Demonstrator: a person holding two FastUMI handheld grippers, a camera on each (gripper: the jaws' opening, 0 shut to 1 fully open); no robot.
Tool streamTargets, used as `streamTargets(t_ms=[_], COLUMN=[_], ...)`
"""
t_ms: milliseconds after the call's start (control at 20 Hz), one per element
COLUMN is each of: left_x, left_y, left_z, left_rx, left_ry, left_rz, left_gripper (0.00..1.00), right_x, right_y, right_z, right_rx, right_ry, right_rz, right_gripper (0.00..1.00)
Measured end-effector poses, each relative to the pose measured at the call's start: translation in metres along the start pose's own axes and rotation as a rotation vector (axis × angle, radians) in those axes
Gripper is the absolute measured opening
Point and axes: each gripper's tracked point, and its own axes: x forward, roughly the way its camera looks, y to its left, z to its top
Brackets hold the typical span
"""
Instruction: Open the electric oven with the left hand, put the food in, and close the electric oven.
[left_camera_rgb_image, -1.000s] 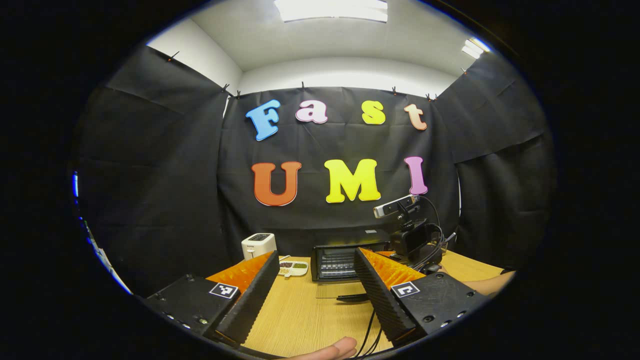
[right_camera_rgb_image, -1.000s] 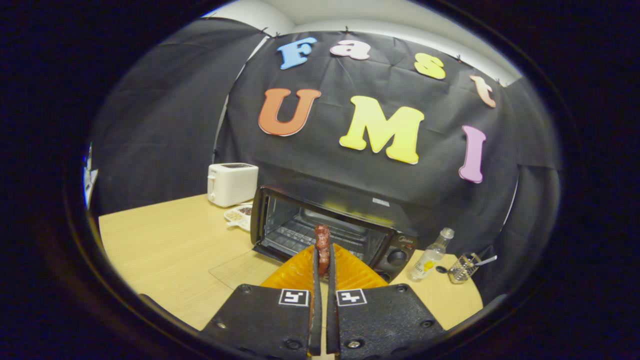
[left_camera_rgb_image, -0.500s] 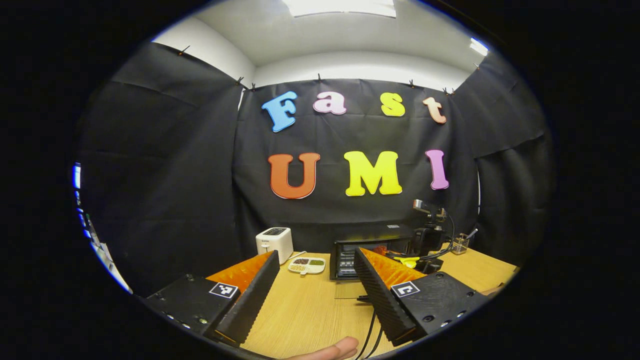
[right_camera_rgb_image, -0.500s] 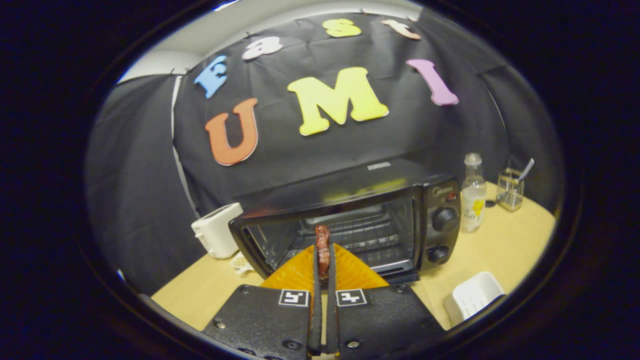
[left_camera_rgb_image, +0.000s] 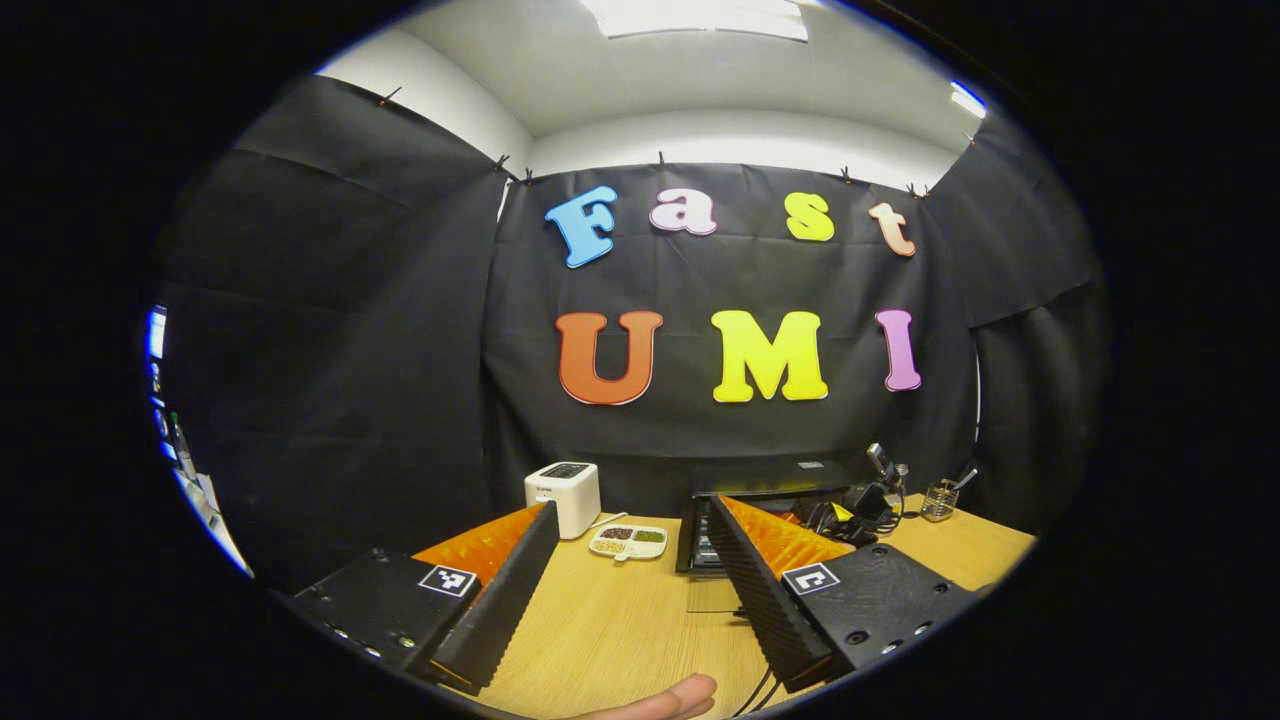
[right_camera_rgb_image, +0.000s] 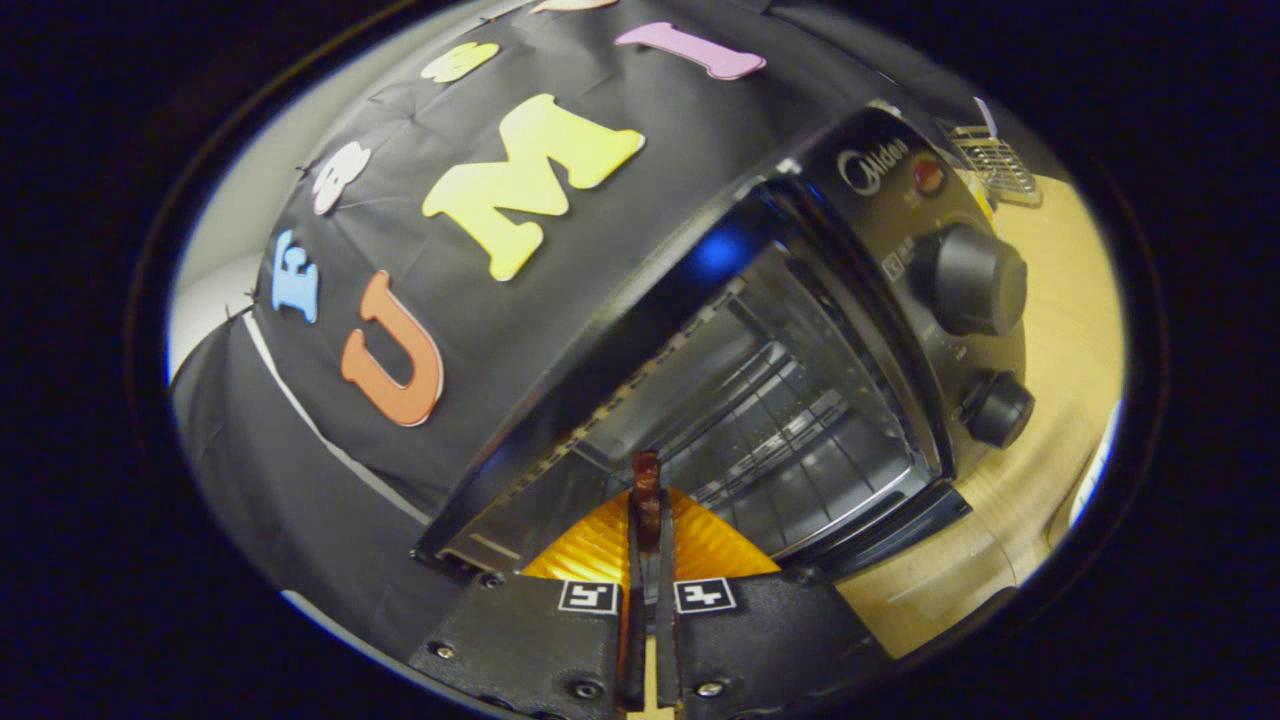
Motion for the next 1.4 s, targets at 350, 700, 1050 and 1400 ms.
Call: streamTargets(t_ms=[350, 700, 1050, 1400], left_x=[0.006, -0.006, -0.033, -0.044], left_y=[0.001, -0.014, -0.017, -0.02], left_z=[-0.027, -0.042, -0.039, -0.039], left_rx=[-0.046, -0.004, -0.02, -0.008], left_ry=[0.077, 0.127, 0.148, 0.177], left_rz=[-0.011, -0.056, -0.091, -0.093], left_gripper=[0.95, 0.95, 0.95, 0.95], right_x=[0.004, -0.024, -0.077, -0.161], right_y=[-0.029, -0.025, -0.004, 0.026], right_z=[0.004, 0.008, -0.008, 0.008], right_rx=[-0.18, -0.459, -0.506, -0.675], right_ry=[-0.037, -0.075, -0.056, -0.15], right_rz=[-0.146, -0.225, -0.184, -0.124], right_gripper=[0.19, 0.36, 0.42, 0.51])
